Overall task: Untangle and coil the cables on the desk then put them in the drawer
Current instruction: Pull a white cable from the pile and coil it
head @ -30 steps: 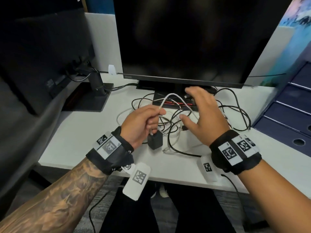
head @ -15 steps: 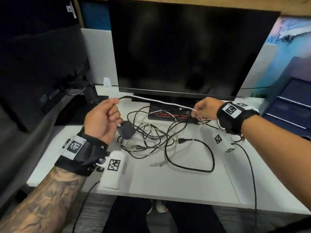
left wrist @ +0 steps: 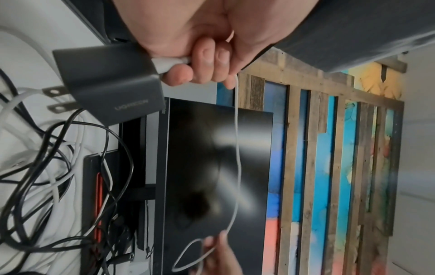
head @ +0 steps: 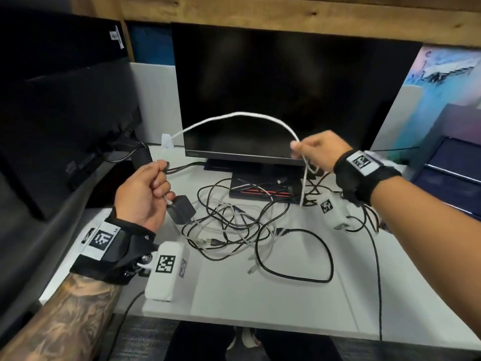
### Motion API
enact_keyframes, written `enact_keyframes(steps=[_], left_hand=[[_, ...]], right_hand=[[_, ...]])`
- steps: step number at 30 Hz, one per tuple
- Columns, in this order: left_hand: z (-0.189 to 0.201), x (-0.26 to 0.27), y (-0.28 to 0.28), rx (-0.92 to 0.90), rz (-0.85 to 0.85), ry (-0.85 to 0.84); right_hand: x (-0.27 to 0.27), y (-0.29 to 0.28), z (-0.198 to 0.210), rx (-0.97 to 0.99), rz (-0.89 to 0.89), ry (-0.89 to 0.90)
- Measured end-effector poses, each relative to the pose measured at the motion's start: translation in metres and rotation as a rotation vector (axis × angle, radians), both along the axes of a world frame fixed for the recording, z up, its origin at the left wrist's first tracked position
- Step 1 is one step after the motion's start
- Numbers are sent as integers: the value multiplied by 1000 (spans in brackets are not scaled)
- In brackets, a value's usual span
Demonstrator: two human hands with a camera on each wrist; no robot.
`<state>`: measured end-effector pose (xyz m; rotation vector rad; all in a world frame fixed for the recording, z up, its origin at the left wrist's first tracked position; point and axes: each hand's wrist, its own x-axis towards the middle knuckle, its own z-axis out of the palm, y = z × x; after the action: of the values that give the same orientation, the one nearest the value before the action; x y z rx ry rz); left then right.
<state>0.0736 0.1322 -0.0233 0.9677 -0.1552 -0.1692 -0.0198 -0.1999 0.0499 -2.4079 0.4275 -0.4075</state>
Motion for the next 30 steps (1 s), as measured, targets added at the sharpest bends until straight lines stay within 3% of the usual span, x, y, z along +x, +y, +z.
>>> enact_keyframes(steps=[3,8,10,15,17,20,22,26,30], left_hand=[[-1,-7,-7,29,-16,1],[-1,-18,-15,61,-47,3],[1,-23,-18,58,-55,-2],[6,-37,-24,44,-144,3],[7,-44,-29,56,-210,-9],[6,-53,-36,77,-299,-23],[5,-57,-39,61,-339,-19],[7,-57,-37,-49,-395,61],[16,-56,-30,-230,-504,148]], right_hand=[[0,13,32,340,122,-180],[7,30,44,482,258,-164],[8,31,34,379,216,-140],[7,34,8,-275,-64,31],[2,52,-3,-333,-2,-126],[-3,86,-17,-377,210,-320],[1,102,-29,-330,329,-295],[10,110,-55,85,393,-198],[7,115,-77,97,403,-114]])
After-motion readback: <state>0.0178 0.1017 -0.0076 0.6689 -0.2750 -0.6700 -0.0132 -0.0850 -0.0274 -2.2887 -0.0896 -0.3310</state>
